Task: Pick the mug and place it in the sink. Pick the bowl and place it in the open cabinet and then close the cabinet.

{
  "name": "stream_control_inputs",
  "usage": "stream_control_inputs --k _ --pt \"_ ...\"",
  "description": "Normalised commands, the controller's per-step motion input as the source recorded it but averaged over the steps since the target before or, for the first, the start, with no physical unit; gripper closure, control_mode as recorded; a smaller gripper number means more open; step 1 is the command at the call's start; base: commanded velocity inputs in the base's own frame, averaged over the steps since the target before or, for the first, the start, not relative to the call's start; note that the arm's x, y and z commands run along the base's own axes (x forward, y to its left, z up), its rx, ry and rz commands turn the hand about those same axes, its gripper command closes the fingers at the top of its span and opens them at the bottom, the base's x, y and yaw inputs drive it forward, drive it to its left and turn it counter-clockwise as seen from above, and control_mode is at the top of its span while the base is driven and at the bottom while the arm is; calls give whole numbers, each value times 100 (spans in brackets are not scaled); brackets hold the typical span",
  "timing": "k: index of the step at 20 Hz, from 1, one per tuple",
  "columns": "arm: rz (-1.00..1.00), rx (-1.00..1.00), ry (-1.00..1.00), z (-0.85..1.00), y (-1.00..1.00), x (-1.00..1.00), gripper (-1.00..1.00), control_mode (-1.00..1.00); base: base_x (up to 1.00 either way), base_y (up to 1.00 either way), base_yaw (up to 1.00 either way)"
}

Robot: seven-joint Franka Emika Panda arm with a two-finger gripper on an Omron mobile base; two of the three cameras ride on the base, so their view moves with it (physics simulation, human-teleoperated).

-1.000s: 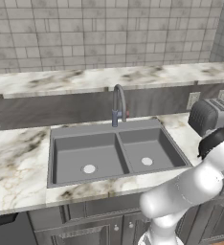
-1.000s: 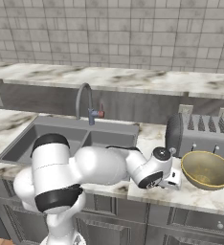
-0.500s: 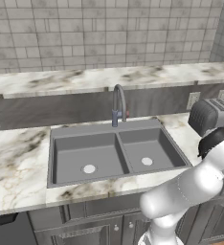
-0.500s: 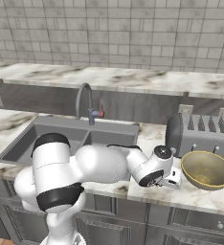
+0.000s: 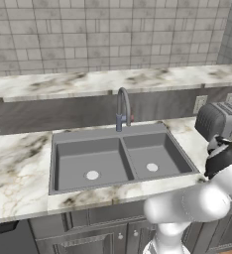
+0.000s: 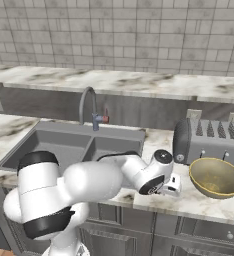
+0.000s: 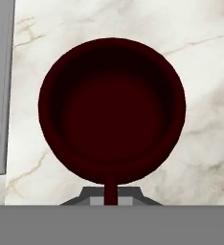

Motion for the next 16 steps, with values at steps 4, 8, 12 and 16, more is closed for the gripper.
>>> stream_control_inputs --k 4,8,12,16 --pt "8 0 0 48 26 0 100 -100 0 0 0" --pt "8 -1 0 50 35 -2 100 -100 0 0 0" --pt "8 0 0 38 28 -2 100 -100 0 0 0" --pt "7 0 0 7 23 -17 100 -100 0 0 0"
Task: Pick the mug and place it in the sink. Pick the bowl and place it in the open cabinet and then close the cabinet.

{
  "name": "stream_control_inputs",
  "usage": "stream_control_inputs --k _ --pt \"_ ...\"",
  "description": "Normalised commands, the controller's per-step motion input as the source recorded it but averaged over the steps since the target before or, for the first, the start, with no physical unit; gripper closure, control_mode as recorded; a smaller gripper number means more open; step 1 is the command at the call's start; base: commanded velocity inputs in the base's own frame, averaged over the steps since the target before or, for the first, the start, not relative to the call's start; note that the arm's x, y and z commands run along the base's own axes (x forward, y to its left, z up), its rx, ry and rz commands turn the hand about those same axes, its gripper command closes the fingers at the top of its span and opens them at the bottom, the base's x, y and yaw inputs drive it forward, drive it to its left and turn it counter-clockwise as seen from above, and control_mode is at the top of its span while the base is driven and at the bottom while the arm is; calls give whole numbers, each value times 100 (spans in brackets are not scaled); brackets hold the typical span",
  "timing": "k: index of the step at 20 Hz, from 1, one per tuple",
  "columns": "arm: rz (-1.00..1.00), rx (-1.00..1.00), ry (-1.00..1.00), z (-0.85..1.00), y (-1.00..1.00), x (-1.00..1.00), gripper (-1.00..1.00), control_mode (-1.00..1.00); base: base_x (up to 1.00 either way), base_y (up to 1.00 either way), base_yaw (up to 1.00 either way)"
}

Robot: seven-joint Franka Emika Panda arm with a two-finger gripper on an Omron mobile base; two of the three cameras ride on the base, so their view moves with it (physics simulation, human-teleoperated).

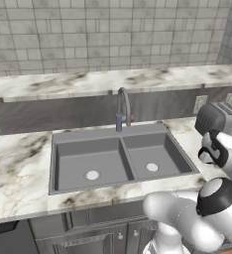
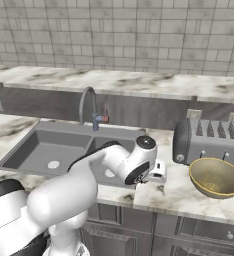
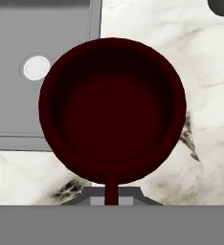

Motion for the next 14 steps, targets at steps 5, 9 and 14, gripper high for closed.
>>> stream_control_inputs --k 5,9,14 --pt "6 0 -3 7 55 -15 100 -100 0 0 0" --pt "8 0 -1 20 63 0 100 -100 0 0 0" --pt "8 0 0 20 70 0 100 -100 0 0 0"
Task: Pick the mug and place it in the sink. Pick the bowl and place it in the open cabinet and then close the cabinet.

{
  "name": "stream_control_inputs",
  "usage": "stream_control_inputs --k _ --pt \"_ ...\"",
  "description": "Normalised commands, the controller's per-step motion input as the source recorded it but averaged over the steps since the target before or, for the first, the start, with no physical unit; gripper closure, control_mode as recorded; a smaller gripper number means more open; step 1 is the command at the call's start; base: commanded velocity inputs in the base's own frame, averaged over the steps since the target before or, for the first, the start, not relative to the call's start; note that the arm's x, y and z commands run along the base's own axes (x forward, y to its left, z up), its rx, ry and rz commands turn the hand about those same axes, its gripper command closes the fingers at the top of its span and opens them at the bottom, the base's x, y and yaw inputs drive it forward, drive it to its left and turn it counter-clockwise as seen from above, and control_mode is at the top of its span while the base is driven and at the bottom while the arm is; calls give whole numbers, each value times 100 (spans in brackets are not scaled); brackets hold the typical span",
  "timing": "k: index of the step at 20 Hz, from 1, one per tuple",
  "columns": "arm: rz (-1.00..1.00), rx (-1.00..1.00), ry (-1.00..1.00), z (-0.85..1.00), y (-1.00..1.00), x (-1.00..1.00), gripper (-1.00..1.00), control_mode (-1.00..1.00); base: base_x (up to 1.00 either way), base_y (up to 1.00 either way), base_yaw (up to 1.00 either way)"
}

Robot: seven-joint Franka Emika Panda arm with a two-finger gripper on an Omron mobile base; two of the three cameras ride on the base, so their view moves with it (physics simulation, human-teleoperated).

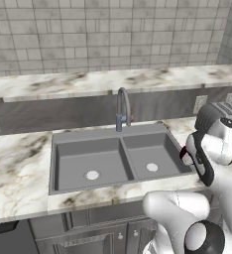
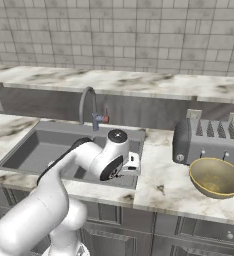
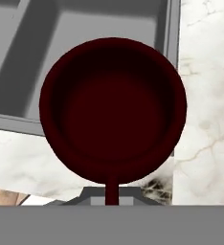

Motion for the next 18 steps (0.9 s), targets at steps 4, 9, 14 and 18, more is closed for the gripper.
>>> stream_control_inputs --k 4,9,14,18 --pt "6 -3 -1 3 92 0 100 -100 0 0 0" --pt "3 -1 0 -1 96 0 100 -100 0 0 0" --pt "0 2 0 -15 82 4 100 -100 0 0 0" --pt "0 0 0 -1 85 19 100 -100 0 0 0"
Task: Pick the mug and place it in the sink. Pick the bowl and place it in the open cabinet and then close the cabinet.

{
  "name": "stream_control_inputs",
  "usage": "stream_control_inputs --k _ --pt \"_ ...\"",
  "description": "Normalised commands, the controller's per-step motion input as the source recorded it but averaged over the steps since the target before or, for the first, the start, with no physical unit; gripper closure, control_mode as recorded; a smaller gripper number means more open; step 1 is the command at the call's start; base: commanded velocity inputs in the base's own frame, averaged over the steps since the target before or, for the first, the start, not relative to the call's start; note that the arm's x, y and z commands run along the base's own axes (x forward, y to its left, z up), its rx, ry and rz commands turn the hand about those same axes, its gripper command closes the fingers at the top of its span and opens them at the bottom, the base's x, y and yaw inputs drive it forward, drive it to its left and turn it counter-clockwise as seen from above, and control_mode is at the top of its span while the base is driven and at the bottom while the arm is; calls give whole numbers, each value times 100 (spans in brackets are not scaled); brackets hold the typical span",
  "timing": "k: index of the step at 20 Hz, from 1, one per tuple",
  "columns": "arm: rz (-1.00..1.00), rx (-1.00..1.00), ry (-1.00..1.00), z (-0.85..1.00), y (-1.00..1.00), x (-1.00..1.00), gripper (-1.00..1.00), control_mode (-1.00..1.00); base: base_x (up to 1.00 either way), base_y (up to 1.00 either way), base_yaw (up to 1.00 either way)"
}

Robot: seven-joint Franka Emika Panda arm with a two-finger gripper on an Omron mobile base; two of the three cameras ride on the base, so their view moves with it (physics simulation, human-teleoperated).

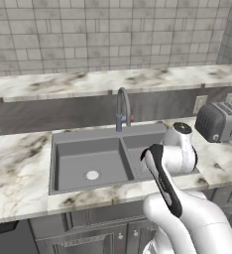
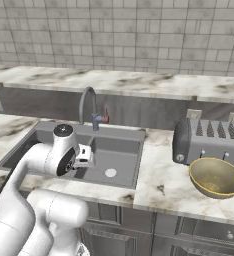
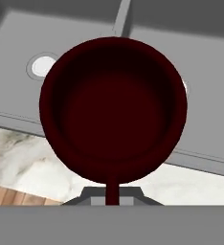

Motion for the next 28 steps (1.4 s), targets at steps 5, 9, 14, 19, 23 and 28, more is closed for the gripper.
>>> stream_control_inputs --k 5,9,14,19,23,28 --pt "0 0 0 10 55 14 100 -100 0 0 0" --pt "0 0 3 0 62 28 100 -100 0 0 0" --pt "0 0 3 0 59 35 100 -100 0 0 0" --pt "0 0 7 -1 51 48 100 -100 0 0 0" --pt "0 0 13 -3 40 46 100 -100 0 0 0" --pt "0 0 12 0 23 48 100 -100 0 0 0"
